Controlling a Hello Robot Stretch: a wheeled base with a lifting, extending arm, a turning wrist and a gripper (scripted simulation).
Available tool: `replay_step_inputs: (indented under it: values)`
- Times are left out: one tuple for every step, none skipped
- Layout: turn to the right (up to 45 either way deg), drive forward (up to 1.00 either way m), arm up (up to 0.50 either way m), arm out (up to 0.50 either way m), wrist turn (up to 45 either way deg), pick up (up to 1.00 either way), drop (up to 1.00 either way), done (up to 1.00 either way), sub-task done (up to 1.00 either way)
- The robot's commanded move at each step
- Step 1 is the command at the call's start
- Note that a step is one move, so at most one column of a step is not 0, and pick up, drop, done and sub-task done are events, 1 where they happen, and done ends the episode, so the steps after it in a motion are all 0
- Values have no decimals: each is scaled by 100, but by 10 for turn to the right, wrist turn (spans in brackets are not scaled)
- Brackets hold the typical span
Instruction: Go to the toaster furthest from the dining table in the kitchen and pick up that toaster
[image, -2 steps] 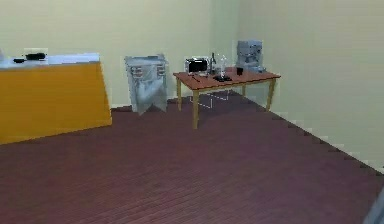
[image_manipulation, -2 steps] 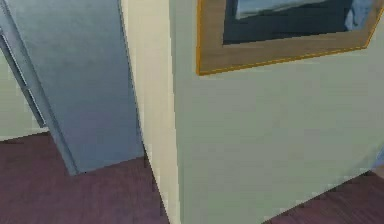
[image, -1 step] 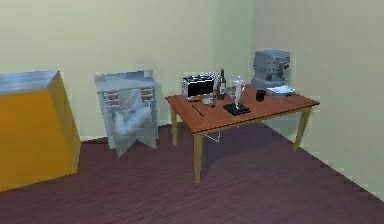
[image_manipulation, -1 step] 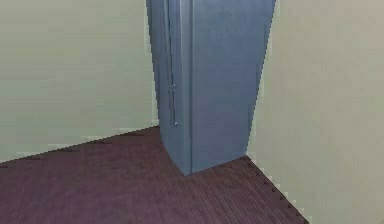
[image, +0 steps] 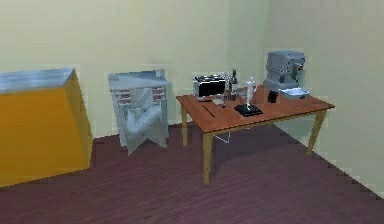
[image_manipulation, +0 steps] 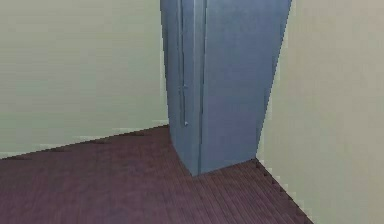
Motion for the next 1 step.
replay_step_inputs:
  values:
    - [0,55,0,0,0,0,0,0,0]
